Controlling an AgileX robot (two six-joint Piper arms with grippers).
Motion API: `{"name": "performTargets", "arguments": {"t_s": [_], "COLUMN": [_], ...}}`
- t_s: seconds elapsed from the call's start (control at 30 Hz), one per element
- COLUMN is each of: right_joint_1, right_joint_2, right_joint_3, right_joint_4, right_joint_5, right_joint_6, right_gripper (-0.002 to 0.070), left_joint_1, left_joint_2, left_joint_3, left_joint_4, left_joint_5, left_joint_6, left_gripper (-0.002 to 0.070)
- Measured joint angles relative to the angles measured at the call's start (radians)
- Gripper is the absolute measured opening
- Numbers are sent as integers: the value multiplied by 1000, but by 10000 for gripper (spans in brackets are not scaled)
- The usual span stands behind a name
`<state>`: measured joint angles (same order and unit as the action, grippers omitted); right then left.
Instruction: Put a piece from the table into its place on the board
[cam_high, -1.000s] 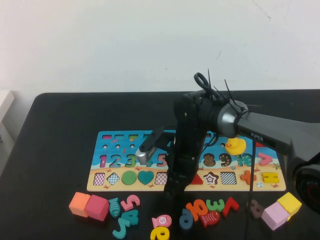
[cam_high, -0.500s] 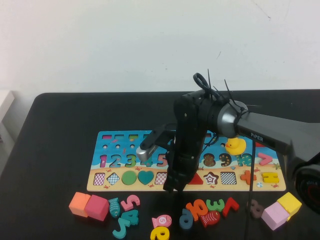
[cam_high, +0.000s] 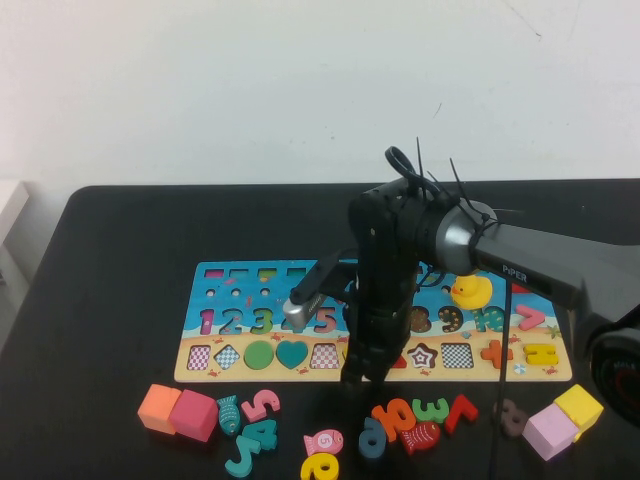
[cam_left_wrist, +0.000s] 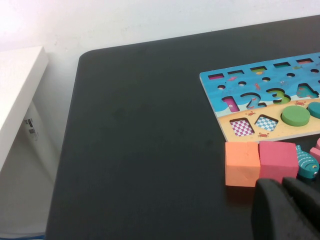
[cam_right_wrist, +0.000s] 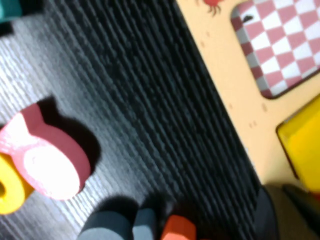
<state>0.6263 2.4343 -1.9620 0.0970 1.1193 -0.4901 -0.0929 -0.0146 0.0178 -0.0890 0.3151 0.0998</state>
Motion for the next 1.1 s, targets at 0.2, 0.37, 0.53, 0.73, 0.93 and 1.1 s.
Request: {"name": "performTargets", "arguments": {"t_s": [0.2, 0.37, 0.53, 0.73, 0.93, 1.1], "right_joint_1": [0, 0, 0, 0, 0, 0], "right_joint_2": [0, 0, -4, -133, -356, -636], "right_joint_3": [-2, -38, -105, -90, 114, 456], "right_joint_4": [-2, -2, 5, 16, 60, 118], "right_joint_5": [-4, -5, 23, 43, -38, -276], "right_joint_6": [8, 27, 33, 36, 16, -7], "right_gripper": [19, 19, 19, 19, 19, 19], "left_joint_1": [0, 0, 0, 0, 0, 0], "left_joint_2": [0, 0, 0, 0, 0, 0], "left_joint_3": [0, 0, 0, 0, 0, 0], "left_joint_4": [0, 0, 0, 0, 0, 0], "left_joint_5": [0, 0, 0, 0, 0, 0], "left_joint_6": [0, 0, 0, 0, 0, 0], "left_gripper": [-3, -3, -3, -3, -3, -3]}}
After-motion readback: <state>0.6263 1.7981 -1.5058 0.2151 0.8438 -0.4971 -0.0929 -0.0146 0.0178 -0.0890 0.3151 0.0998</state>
